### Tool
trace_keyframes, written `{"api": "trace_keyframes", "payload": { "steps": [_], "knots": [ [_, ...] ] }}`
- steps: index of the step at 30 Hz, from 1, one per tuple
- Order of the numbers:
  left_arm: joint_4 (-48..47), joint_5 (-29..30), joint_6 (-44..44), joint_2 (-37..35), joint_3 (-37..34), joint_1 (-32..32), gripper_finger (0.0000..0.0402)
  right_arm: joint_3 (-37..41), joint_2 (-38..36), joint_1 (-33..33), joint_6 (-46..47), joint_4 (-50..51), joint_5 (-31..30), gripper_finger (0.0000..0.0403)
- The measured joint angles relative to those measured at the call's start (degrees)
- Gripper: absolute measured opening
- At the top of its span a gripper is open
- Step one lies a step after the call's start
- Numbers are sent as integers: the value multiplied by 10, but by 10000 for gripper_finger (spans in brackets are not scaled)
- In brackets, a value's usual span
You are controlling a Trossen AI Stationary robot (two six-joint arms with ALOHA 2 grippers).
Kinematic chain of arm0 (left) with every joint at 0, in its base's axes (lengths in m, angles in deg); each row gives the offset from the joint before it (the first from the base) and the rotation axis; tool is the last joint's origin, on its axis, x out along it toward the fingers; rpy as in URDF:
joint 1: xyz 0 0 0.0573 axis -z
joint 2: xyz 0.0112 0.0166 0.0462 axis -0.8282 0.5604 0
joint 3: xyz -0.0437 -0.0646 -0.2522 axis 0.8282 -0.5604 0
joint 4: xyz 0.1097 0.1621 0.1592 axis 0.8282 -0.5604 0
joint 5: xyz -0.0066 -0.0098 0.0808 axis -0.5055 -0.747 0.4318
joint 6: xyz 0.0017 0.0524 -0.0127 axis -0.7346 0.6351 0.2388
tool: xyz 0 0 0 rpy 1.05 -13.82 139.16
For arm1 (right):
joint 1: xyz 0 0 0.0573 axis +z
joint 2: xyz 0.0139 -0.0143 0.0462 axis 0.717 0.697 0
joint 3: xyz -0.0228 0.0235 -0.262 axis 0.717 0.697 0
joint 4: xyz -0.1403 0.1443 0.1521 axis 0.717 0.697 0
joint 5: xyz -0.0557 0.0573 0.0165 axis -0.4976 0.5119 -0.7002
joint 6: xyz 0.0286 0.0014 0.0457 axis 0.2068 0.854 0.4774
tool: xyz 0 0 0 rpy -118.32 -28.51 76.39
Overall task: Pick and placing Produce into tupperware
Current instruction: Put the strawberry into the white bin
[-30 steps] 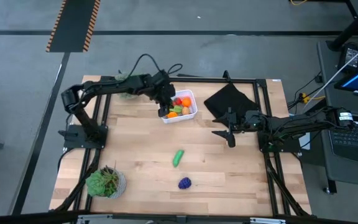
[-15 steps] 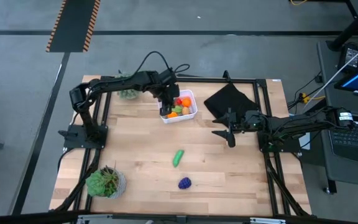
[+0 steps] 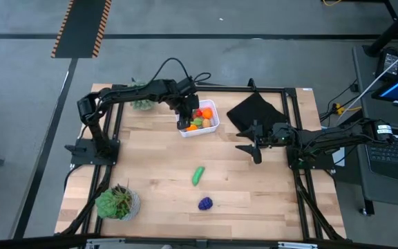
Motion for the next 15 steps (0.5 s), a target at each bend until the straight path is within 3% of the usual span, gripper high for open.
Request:
{"api": "trace_keyframes", "payload": {
  "steps": [15],
  "knots": [
    [27,-4,1,0,0,0,114,0,0,0,-7,7,0,281]
  ]
}}
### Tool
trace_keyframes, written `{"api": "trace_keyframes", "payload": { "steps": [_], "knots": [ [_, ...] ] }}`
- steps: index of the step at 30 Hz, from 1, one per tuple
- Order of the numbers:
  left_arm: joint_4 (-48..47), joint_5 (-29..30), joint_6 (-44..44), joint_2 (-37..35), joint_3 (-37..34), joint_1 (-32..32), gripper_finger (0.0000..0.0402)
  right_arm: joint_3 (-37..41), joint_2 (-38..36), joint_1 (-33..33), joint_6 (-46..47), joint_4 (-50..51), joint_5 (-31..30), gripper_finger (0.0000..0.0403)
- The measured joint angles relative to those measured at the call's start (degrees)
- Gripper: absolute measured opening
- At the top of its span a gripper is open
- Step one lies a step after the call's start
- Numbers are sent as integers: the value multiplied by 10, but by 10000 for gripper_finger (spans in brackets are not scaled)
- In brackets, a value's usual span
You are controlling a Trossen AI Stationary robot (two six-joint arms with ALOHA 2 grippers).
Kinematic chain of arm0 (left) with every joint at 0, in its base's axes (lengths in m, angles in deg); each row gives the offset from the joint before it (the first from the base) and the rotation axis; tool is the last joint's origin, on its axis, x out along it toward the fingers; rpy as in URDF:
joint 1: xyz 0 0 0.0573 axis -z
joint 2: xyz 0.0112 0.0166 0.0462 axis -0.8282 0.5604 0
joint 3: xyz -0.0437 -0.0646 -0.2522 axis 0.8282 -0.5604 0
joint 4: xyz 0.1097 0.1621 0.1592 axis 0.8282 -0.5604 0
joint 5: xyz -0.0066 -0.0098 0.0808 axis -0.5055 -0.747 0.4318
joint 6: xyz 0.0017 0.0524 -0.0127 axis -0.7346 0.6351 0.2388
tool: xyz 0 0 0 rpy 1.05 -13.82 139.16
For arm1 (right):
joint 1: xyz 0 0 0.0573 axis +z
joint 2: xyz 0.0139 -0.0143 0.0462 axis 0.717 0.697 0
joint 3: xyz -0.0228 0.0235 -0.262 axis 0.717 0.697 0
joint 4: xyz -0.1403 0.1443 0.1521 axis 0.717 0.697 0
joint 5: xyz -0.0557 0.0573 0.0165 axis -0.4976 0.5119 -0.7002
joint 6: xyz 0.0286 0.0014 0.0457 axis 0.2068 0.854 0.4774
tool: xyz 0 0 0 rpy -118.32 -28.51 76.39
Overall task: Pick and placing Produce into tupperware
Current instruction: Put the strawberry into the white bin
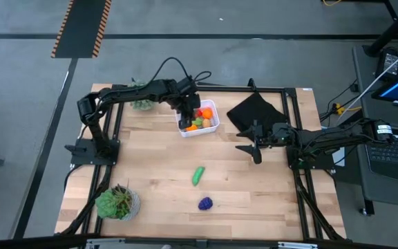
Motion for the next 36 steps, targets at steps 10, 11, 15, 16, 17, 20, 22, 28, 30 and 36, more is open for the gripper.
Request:
{"api": "trace_keyframes", "payload": {
  "steps": [10,11,15,16,17,20,22,28,30,36],
  "knots": [
    [47,-5,6,6,0,0,114,0,0,0,-5,4,-1,281],
    [57,-11,7,10,0,0,114,0,0,0,-5,4,-1,281],
    [90,-53,14,43,0,-1,114,0,0,0,-6,5,-1,281],
    [92,-54,17,53,-1,-1,114,0,0,0,-6,4,-1,281],
    [102,-54,18,62,-1,-1,114,0,1,0,-6,5,-1,281],
    [124,-55,22,81,-1,-1,114,0,5,0,-6,5,-1,281],
    [132,-60,28,91,-1,-2,114,0,7,0,-7,8,-1,281],
    [178,-80,31,112,-1,-2,114,0,7,0,-9,7,-1,281],
    [190,-80,32,117,0,-3,114,0,8,0,-9,7,-1,281],
    [196,-79,31,128,0,-10,114,0,8,0,-9,8,-1,281]
  ]
}}
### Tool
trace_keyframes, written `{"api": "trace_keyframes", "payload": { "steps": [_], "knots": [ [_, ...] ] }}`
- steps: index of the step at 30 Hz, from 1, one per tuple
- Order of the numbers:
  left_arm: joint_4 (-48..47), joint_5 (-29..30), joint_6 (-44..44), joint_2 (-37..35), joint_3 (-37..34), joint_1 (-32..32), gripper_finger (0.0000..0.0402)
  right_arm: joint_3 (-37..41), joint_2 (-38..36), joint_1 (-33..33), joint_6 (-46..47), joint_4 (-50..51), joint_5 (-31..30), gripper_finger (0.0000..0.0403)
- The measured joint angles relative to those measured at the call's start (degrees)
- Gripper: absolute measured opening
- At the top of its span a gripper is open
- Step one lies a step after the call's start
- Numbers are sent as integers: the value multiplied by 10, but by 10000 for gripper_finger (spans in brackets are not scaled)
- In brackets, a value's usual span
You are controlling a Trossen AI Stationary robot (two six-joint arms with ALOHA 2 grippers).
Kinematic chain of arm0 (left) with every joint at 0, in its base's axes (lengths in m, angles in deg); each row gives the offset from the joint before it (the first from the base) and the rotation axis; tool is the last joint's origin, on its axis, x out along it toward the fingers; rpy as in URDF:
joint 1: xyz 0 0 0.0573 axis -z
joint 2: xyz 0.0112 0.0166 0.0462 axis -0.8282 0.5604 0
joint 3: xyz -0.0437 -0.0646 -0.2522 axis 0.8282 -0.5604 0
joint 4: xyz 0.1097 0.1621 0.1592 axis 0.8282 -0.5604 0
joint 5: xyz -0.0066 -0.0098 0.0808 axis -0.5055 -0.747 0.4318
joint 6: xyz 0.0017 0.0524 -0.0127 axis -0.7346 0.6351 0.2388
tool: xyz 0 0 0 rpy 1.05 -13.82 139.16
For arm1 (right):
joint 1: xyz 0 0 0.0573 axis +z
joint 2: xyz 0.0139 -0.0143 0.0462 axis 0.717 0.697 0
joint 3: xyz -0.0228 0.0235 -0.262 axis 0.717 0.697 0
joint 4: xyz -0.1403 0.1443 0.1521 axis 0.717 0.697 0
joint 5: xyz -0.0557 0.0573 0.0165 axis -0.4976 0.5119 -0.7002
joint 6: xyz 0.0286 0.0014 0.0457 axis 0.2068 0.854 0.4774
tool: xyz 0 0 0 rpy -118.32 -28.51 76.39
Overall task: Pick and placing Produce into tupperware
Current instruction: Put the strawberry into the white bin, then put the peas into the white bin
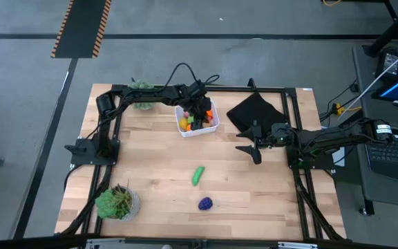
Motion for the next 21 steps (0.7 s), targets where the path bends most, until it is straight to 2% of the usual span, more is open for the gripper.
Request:
{"api": "trace_keyframes", "payload": {
  "steps": [7,14,21],
  "knots": [
    [7,1,0,1,0,3,115,0,0,0,0,0,0,281],
    [14,1,-1,1,0,10,190,0,0,0,1,0,0,281],
    [14,1,-1,1,0,11,207,0,0,0,2,1,0,281]
  ]
}}
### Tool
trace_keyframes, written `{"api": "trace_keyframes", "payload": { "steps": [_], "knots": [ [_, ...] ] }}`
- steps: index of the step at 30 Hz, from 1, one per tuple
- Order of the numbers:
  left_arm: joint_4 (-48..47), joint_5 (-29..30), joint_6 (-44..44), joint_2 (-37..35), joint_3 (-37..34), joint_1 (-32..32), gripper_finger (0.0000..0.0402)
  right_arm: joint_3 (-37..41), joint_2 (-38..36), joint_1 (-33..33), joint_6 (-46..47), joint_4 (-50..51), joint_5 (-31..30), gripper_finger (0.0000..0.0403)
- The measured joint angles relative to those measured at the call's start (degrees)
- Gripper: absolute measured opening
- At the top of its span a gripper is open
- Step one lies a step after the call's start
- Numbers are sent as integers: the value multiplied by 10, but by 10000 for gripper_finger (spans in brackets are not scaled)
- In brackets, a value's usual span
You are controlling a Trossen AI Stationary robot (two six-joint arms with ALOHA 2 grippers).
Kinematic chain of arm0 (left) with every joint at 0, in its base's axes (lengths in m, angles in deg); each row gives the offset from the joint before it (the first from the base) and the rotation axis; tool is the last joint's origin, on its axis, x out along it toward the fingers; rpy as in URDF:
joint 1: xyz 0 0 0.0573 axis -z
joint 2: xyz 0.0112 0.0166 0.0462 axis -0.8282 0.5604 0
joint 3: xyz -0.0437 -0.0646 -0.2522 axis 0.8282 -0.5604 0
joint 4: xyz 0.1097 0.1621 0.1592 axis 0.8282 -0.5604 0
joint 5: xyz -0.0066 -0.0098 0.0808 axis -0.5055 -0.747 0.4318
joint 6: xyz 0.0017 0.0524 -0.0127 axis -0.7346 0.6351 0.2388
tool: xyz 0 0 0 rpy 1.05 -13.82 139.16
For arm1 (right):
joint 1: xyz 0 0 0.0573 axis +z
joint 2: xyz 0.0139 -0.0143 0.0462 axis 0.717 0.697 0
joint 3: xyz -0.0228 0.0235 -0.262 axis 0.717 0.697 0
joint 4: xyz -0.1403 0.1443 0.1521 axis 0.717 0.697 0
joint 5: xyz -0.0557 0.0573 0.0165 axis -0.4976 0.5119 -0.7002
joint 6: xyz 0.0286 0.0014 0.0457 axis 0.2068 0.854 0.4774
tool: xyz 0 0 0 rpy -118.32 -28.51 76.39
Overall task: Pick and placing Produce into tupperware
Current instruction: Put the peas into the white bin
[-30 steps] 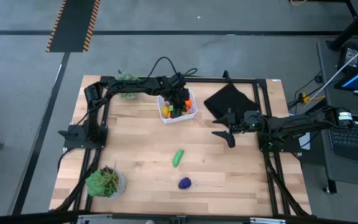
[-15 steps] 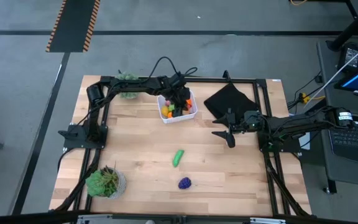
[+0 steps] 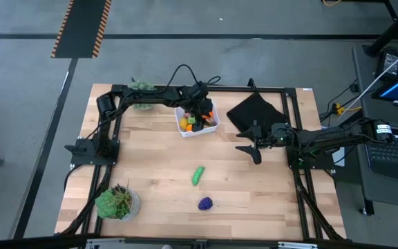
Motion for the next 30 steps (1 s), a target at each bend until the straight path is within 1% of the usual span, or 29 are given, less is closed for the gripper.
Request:
{"api": "trace_keyframes", "payload": {
  "steps": [11,14,22,26,28,30],
  "knots": [
    [2,2,0,-21,1,4,188,0,0,0,-1,5,0,281],
    [3,4,1,-38,0,5,189,0,0,0,-1,6,0,281],
    [-22,5,15,-113,0,21,191,0,0,0,-15,12,0,281],
    [-21,5,14,-147,-26,34,186,0,0,0,-18,16,0,281],
    [-20,4,10,-166,-54,42,187,0,0,1,-25,16,1,281],
    [6,5,-3,-187,-91,51,189,0,0,1,-29,17,1,281]
  ]
}}
